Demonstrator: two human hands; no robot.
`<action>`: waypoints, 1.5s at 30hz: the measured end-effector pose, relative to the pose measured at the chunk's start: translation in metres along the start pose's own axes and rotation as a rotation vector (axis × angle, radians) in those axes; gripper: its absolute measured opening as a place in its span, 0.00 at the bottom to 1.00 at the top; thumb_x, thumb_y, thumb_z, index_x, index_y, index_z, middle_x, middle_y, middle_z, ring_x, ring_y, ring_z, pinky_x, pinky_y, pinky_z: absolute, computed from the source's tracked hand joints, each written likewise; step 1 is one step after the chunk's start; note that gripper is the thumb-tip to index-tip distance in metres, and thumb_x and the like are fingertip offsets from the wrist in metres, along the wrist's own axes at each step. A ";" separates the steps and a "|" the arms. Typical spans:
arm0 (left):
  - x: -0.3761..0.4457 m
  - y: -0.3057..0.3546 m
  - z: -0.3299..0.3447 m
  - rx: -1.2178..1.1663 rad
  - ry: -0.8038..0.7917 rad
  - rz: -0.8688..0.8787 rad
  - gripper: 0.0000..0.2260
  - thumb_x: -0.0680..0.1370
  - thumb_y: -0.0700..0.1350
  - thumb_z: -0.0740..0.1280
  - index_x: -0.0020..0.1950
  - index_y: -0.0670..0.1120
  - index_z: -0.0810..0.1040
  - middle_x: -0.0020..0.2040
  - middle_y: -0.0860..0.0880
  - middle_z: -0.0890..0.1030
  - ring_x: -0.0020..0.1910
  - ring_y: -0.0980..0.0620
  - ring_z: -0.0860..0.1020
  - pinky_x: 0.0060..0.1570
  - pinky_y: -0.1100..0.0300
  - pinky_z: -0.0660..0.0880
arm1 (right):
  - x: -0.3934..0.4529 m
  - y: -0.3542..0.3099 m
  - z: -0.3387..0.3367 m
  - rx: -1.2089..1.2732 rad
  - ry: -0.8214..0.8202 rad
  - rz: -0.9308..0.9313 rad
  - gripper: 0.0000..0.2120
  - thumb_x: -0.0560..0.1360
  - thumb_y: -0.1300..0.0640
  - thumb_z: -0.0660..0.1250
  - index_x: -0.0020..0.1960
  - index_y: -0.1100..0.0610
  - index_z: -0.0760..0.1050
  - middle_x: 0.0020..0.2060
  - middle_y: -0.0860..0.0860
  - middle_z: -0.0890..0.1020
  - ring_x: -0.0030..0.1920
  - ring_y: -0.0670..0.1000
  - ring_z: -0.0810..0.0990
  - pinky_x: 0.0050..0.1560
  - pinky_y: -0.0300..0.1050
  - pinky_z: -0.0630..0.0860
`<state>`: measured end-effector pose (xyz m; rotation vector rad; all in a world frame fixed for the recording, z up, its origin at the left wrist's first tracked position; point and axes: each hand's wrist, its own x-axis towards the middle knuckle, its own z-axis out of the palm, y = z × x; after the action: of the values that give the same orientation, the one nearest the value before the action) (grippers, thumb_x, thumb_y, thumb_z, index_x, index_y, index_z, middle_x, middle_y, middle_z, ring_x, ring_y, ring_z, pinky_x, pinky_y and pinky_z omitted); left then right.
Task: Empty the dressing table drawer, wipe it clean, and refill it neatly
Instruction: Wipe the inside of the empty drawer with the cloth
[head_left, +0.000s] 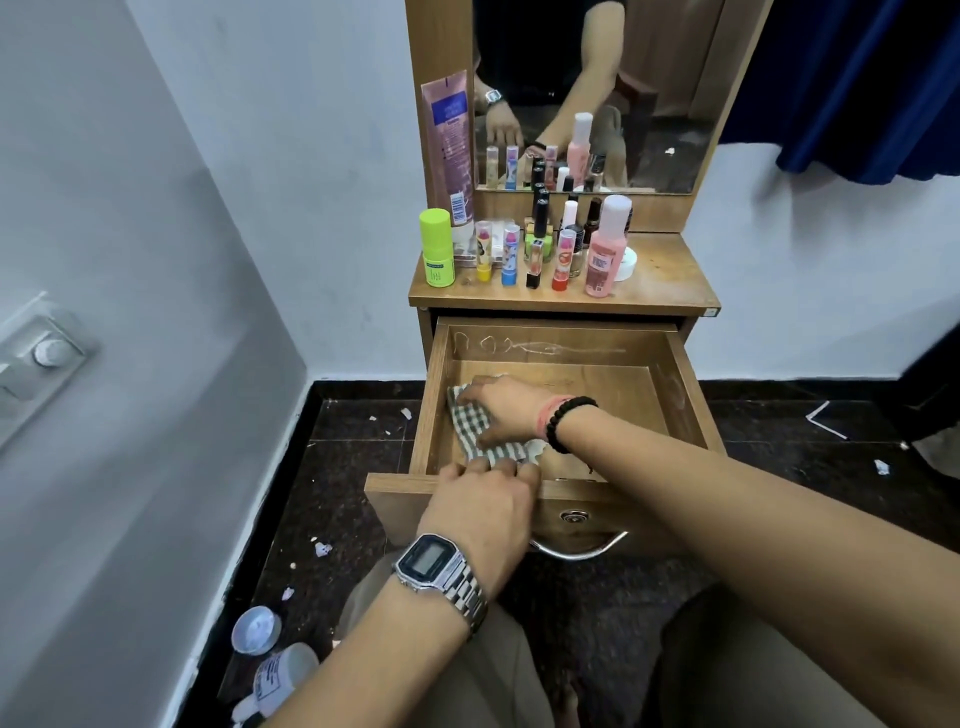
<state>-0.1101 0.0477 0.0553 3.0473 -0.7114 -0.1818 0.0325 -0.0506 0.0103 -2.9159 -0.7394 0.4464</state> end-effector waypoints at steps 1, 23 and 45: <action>0.000 0.000 0.000 -0.005 0.001 0.001 0.14 0.81 0.43 0.50 0.64 0.48 0.67 0.63 0.47 0.74 0.63 0.44 0.71 0.58 0.51 0.65 | -0.004 -0.003 0.001 0.013 0.012 -0.042 0.27 0.71 0.58 0.71 0.68 0.55 0.70 0.64 0.54 0.74 0.63 0.56 0.73 0.62 0.48 0.71; 0.000 0.007 0.001 0.063 -0.037 -0.021 0.14 0.81 0.41 0.49 0.65 0.46 0.65 0.65 0.44 0.72 0.67 0.42 0.68 0.62 0.47 0.64 | -0.078 0.090 -0.005 -0.110 -0.007 0.258 0.05 0.74 0.61 0.63 0.47 0.52 0.69 0.50 0.56 0.80 0.51 0.57 0.79 0.47 0.46 0.73; -0.001 0.010 -0.001 0.077 -0.058 -0.026 0.14 0.80 0.40 0.49 0.65 0.45 0.64 0.65 0.43 0.71 0.67 0.42 0.67 0.64 0.47 0.63 | -0.010 0.080 -0.013 1.783 0.995 1.078 0.32 0.69 0.53 0.73 0.66 0.59 0.61 0.66 0.57 0.72 0.62 0.58 0.75 0.63 0.54 0.75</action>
<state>-0.1148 0.0393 0.0570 3.1374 -0.6981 -0.2504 0.0641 -0.1258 0.0114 -1.1308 0.9556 -0.2756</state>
